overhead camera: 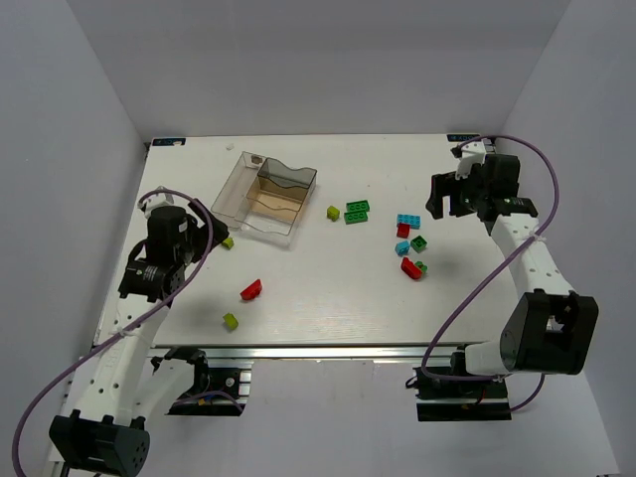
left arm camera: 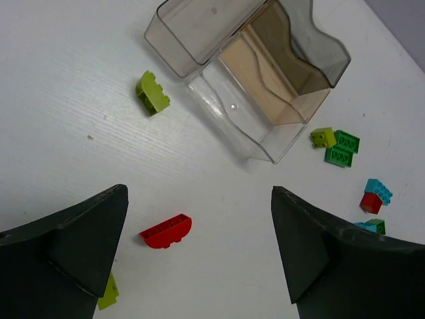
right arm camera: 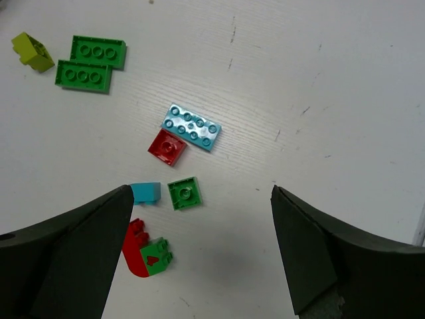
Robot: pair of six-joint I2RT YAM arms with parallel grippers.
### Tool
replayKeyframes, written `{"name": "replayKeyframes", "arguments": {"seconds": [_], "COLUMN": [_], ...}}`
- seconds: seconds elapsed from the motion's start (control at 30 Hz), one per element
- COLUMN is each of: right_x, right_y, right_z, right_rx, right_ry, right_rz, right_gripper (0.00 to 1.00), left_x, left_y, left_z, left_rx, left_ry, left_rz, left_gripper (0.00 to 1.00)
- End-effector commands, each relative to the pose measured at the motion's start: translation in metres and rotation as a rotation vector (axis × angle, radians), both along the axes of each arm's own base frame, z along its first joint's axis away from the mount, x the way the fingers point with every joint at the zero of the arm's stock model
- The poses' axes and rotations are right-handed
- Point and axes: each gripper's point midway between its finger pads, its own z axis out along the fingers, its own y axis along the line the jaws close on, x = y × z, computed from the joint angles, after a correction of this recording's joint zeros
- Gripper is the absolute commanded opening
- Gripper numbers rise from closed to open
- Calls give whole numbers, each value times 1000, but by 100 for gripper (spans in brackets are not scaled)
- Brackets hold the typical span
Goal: Sort the legos into containers by color
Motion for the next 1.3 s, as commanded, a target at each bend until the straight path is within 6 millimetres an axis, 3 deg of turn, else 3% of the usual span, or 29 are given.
{"name": "replayKeyframes", "arguments": {"seconds": [0.0, 0.23, 0.3, 0.37, 0.4, 0.43, 0.47, 0.5, 0.53, 0.57, 0.6, 0.63, 0.73, 0.8, 0.83, 0.87, 0.9, 1.13, 1.27], "right_x": [-2, -14, -16, -19, -20, -19, -18, -26, -28, -34, -38, -42, -45, -51, -46, -46, -46, -38, -38], "right_y": [10, 31, 35, 39, 42, 43, 46, 52, 51, 67, 72, 75, 83, 86, 87, 87, 88, 88, 88], "right_z": [-3, 6, 5, -1, -1, -6, 1, -2, -7, -8, -9, -8, -7, -9, -4, -5, -5, -5, -6], "right_rx": [39, 29, 25, 1, -7, -25, -26, 1, -1, 16, 31, 40, 72, 84, 82, 83, 84, 82, 84], "right_ry": [35, -42, -42, -19, -10, 5, -3, 30, 49, 59, 61, 51, 3, -17, -58, -63, -69, -64, -59], "right_rz": [47, 233, 282, 339, 362, 396, 428, 461, 483, 532, 559, 581, 559, 553, 546, 538, 537, 528, 527], "right_gripper": [89, 89, 89, 89, 89, 89, 89, 89, 89, 89, 89, 89, 89, 72, 64, 47, 44, 50, 50], "left_x": [-7, -5, -2, 6, 9, 11, 14, 19, 22, 24, 27, 31, 39, 47, 50, 56, 62, 88, 104], "left_y": [-2, -2, -3, -3, -3, -2, -2, -3, 0, 1, 5, 6, 15, 16, 18, 16, 14, 16, 15], "left_z": [-8, -20, -27, -34, -35, -38, -43, -51, -53, -56, -66, -65, -85, -91, -105, -107, -110, -149, -159], "left_rx": [-41, -68, -76, -78, -80, -78, -78, -81, -71, -72, -62, -58, -42, -46, -45, -47, -55, -46, -51], "left_ry": [25, 51, 72, 93, 102, 115, 136, 168, 178, 190, 231, 235, 321, 351, 397, 403, 398, 483, 486], "left_rz": [15, 47, 60, 75, 81, 92, 104, 113, 129, 147, 169, 181, 232, 243, 255, 251, 246, 254, 237], "left_gripper": [98, 98, 93, 81, 58, 45, 34, 27, 27, 27, 32, 55, 77, 79, 80, 80, 80, 78, 76]}}
